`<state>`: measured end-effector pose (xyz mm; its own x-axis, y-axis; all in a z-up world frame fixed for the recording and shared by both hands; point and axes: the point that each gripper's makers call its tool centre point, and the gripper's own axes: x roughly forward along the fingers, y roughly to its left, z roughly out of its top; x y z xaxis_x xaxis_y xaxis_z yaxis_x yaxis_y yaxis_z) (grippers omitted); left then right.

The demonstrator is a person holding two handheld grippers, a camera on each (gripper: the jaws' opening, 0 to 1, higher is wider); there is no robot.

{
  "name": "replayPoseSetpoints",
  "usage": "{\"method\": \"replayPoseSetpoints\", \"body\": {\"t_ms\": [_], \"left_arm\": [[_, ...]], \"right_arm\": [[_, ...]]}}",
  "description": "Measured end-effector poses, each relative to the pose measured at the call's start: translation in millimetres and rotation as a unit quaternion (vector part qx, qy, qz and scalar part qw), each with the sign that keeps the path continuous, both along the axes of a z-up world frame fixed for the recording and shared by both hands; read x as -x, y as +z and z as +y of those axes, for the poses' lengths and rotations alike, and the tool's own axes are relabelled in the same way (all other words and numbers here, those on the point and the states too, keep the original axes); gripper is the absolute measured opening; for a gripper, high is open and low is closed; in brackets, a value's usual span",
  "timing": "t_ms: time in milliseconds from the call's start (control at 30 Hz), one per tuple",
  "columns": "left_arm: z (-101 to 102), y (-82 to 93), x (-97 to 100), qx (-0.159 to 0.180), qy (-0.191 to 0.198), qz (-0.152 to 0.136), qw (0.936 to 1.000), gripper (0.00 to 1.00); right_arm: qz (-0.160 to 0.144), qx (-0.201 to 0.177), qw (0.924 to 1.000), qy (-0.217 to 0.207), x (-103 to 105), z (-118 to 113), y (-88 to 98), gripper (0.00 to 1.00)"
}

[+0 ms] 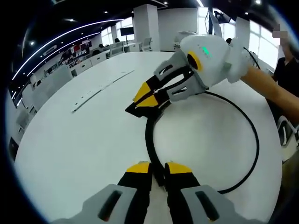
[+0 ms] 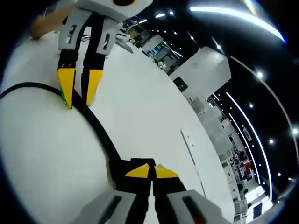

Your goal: Find the charging cable on the desk, coil it up and secure with Velcro.

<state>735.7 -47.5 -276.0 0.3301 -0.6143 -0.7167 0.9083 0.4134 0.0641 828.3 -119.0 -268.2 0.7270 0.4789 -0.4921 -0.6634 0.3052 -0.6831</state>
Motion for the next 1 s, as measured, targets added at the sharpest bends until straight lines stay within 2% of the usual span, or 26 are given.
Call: {"method": "replayPoseSetpoints", "body": {"t_ms": [300,533,633,1000], "left_arm": [[0,0.1,-0.2,0.001,0.001,0.0,1.0,0.12],[1,-0.3,-0.1,-0.001,0.003,-0.001,1.0,0.12],[1,-0.4,-0.2,-0.001,0.003,0.0,1.0,0.12],[1,-0.8,-0.1,-0.002,0.003,0.001,1.0,0.12]], "right_arm": [[0.026,-0.025,0.9993,-0.006,-1,-1,-2.2,0.04],[0.014,-0.022,0.9996,-0.011,-4,-1,-1.4,0.04],[-0.007,-0.011,0.9998,-0.013,-12,-1,-2.9,0.03],[-0.011,-0.001,0.9999,-0.011,-15,2,-3.4,0.03]]}}
